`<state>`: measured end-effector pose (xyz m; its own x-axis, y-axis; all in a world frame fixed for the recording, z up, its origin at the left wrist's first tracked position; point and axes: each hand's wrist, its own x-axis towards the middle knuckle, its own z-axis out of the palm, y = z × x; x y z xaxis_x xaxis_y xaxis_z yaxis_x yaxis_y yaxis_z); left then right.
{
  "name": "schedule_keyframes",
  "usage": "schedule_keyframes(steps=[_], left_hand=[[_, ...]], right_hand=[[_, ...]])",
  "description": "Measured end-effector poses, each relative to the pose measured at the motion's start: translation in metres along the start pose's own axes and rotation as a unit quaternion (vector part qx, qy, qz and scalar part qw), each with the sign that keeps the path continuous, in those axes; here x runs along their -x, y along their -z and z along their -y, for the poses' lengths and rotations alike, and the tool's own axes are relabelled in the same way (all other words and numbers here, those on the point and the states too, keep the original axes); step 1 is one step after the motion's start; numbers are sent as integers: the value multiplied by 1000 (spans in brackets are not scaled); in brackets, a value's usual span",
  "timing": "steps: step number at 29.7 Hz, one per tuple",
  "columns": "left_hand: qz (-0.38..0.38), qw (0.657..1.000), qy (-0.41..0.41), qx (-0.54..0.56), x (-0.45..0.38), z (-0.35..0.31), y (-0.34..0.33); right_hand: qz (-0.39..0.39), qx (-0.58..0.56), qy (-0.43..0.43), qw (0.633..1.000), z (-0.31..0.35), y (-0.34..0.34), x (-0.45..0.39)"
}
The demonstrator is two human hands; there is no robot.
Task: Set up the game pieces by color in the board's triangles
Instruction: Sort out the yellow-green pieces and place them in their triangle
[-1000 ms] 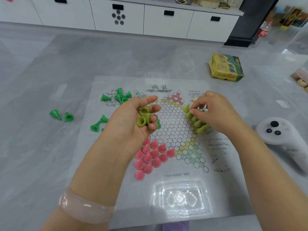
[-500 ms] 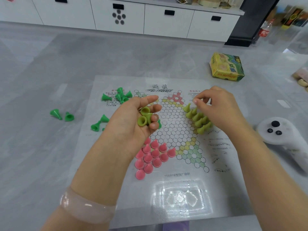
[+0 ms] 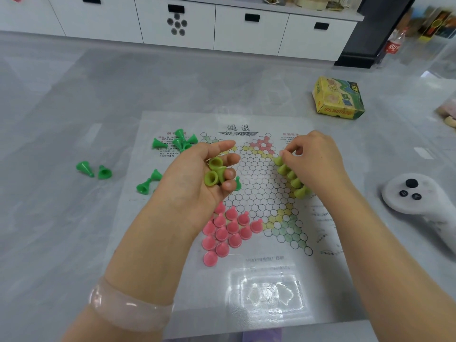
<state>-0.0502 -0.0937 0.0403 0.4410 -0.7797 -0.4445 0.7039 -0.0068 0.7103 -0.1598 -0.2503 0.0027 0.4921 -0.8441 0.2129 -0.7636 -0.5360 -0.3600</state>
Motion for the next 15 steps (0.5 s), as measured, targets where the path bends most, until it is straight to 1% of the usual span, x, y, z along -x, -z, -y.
schedule_keyframes(steps=[15], left_hand=[[-4, 1000, -1, 0, 1, -1, 1]], right_hand=[[17, -30, -14, 999, -1, 1, 1]])
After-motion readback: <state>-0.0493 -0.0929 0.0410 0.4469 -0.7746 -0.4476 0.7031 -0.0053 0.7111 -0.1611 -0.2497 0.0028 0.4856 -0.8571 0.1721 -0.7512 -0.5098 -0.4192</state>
